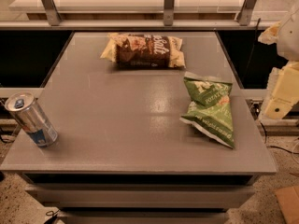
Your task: Move brown chip bag near redbull can
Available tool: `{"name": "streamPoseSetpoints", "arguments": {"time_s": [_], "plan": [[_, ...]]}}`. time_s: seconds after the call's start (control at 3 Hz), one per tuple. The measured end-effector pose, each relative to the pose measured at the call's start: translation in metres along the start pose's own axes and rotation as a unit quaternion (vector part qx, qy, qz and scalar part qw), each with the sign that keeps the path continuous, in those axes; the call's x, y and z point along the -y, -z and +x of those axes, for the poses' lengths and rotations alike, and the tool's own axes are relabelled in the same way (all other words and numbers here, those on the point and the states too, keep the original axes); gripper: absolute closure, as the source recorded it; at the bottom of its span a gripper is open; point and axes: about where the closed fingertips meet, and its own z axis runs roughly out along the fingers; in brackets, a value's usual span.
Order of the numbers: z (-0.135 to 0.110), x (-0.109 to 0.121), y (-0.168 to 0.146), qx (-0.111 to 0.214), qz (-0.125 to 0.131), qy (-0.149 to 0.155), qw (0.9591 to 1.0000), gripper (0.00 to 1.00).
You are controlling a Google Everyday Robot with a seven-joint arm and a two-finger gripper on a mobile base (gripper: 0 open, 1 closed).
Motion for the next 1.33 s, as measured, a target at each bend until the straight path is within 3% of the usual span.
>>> {"name": "streamPoseSetpoints", "arguments": {"time_s": [0.67, 1.0, 1.33], "plan": [[-0.005, 0.006, 0.004, 0.012, 0.007, -0.005, 0.9999, 0.0], [-0.03, 0.032, -0.003, 0.037, 0.006, 0.024, 0.999, 0.0], [-0.073, 0.068, -0.022, 0.058, -0.001, 0.078, 0.9952, 0.0]]}}
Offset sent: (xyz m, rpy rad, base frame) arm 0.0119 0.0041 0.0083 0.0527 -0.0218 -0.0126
